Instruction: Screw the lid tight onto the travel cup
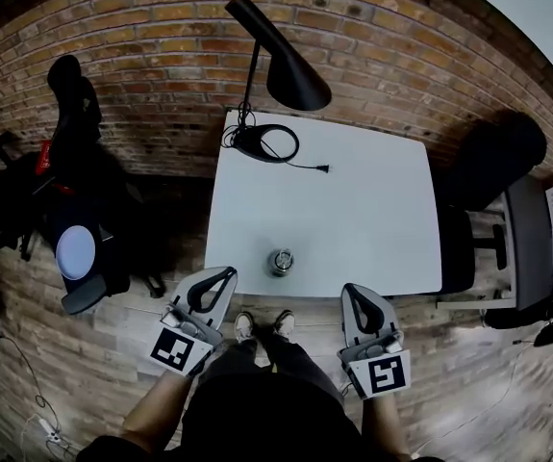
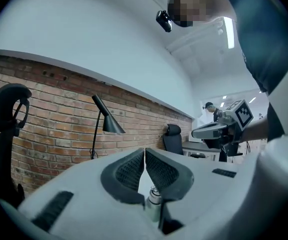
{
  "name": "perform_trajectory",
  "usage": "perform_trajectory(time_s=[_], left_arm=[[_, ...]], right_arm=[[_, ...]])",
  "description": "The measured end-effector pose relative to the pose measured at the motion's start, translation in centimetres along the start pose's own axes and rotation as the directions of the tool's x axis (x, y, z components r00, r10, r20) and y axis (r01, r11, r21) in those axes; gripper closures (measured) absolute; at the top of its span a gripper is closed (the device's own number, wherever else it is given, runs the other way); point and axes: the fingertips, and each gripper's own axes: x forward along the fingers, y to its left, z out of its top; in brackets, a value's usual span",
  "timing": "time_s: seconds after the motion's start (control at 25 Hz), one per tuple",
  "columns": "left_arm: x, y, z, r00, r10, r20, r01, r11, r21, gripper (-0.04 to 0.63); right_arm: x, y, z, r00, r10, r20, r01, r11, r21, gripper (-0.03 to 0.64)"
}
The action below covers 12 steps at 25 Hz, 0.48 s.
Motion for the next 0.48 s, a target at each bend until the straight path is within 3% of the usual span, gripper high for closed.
perform_trajectory(time_s=[0.48], left_arm=[[2.2, -1.1, -0.7, 0.998, 0.050, -0.032, -0.050, 0.999, 0.006, 0.565]], right_arm=[[2.3, -2.4, -1.6, 0.998, 0.066, 0.006, -0.066, 0.998, 0.018, 0.603]])
